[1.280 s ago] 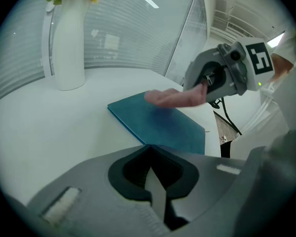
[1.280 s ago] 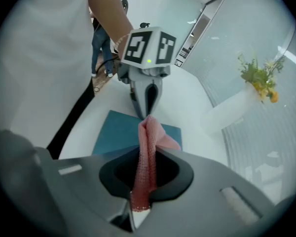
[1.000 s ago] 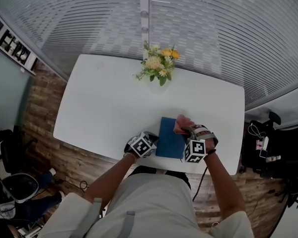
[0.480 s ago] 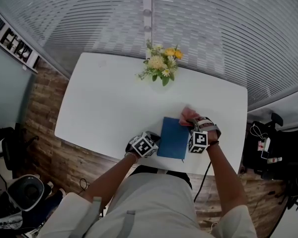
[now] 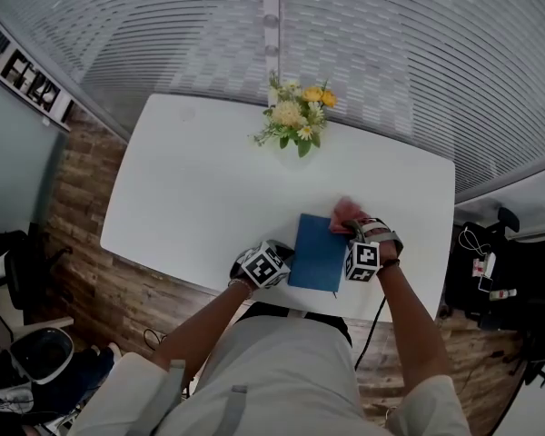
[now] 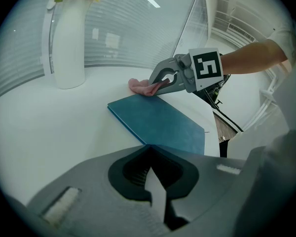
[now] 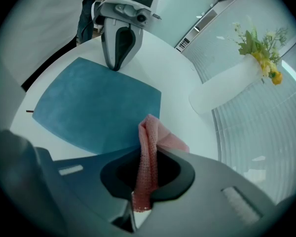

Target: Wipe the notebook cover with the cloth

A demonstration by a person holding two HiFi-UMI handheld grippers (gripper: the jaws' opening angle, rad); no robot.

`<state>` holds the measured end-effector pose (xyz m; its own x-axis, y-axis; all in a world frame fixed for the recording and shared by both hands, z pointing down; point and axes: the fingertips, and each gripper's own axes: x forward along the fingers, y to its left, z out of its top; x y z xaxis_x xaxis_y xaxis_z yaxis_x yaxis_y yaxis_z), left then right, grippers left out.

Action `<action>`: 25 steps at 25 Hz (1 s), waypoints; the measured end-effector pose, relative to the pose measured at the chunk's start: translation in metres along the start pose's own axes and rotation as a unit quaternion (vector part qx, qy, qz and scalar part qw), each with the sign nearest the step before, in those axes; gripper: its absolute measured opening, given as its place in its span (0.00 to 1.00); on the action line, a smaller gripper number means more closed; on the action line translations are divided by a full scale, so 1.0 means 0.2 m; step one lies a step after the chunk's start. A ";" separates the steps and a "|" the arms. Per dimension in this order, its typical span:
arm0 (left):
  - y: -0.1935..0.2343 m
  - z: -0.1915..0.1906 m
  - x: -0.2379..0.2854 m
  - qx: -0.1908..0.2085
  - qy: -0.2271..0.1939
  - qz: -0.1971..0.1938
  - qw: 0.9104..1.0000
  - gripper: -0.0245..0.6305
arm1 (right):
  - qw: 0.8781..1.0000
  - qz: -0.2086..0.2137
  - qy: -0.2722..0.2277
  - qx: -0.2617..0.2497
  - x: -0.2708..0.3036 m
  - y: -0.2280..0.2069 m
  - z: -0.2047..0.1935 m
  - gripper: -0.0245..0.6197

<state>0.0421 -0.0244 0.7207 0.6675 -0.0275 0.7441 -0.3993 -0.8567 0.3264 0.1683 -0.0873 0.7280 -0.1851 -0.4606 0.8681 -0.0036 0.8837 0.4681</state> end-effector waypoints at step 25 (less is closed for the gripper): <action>0.00 0.02 -0.01 0.002 -0.001 0.005 1.000 0.04 | 0.999 0.033 -0.025 0.022 -0.06 0.13 0.05 0.05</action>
<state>0.0421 -0.0264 0.7173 0.6647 -0.0379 0.7462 -0.4037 -0.8585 0.3161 0.1615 -0.0585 0.7277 -0.2361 -0.3981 0.8864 -0.0322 0.9149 0.4023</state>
